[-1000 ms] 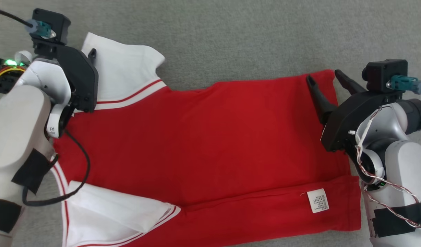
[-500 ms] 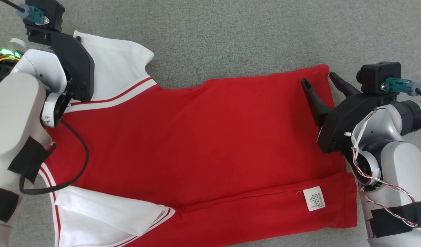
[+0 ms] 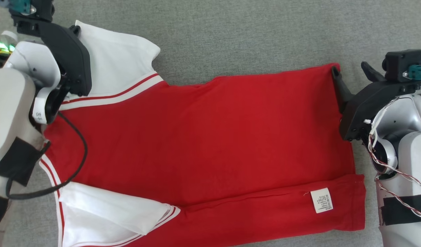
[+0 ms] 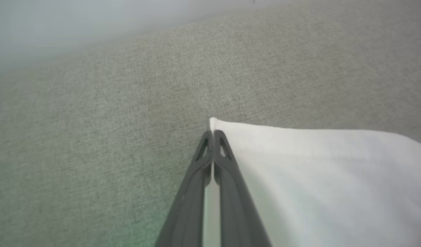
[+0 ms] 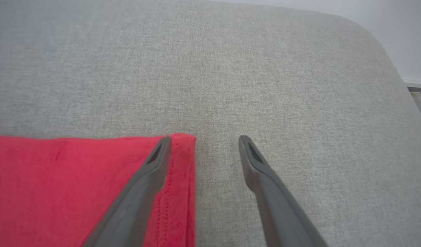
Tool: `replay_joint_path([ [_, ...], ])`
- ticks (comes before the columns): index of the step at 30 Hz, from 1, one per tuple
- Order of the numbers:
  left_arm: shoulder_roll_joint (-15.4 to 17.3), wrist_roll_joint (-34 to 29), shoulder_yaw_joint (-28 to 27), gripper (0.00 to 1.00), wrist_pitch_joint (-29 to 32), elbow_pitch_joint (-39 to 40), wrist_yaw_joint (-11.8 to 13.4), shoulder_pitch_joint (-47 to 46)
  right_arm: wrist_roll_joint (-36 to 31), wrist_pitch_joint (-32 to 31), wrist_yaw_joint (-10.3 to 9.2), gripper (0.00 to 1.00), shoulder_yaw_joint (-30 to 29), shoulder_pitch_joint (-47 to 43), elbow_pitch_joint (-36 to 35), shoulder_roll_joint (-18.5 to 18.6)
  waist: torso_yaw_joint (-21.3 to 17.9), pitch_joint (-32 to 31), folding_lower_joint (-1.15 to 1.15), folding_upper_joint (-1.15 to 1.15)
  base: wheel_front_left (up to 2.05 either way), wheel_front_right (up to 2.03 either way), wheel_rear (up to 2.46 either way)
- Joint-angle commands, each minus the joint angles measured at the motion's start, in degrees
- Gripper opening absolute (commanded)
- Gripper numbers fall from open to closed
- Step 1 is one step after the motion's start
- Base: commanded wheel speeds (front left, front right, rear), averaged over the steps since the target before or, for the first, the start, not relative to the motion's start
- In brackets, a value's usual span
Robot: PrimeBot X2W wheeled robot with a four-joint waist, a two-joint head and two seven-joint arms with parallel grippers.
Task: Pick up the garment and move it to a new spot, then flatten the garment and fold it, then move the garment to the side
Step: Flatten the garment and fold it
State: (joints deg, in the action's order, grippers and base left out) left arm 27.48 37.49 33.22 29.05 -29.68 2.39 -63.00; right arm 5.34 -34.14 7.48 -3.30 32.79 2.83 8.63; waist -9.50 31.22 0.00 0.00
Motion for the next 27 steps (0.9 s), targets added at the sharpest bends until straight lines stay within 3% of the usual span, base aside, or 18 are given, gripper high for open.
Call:
replay_joint_path([
  [1,0.9,0.3,-0.3,0.0,0.1,1.3,0.3,1.4,-2.0,-0.7,0.04,1.0,-0.4,0.4,0.9,0.3,0.3,0.1,0.0,0.0,0.0,0.0,0.0],
  [14,2.5,0.6,-0.3,0.0,1.7,6.7,2.5,3.4,-1.6,-3.2,0.05,1.0,3.0,5.3,7.9,0.7,0.8,0.6,0.0,0.0,0.0,0.0,0.0],
  [16,2.6,0.8,-0.3,0.0,1.9,7.0,2.6,3.4,-0.7,-5.0,0.05,0.76,4.1,5.6,8.9,1.4,0.8,0.6,0.0,0.0,0.0,0.0,0.0],
  [17,2.7,0.9,-0.3,0.0,2.0,7.0,2.6,3.5,-0.2,-6.0,0.05,0.58,4.6,5.7,9.4,1.6,0.8,0.6,0.0,0.0,0.0,0.0,0.0],
  [20,2.6,1.2,-0.3,0.0,2.0,6.9,2.6,3.4,0.8,-8.4,0.04,0.33,5.4,5.7,9.9,2.4,0.9,0.4,0.0,0.0,0.0,0.0,0.0],
  [22,2.5,1.3,-0.3,0.0,1.8,6.7,2.5,3.4,1.2,-8.7,0.04,0.0,5.5,5.4,9.4,2.9,0.9,0.3,0.0,0.0,0.0,0.0,0.0],
  [27,2.2,1.5,-0.4,0.0,0.5,6.0,2.3,3.8,1.6,-7.1,0.04,0.0,5.6,5.2,7.7,3.4,1.0,-0.5,0.0,0.0,0.0,0.0,0.0],
])
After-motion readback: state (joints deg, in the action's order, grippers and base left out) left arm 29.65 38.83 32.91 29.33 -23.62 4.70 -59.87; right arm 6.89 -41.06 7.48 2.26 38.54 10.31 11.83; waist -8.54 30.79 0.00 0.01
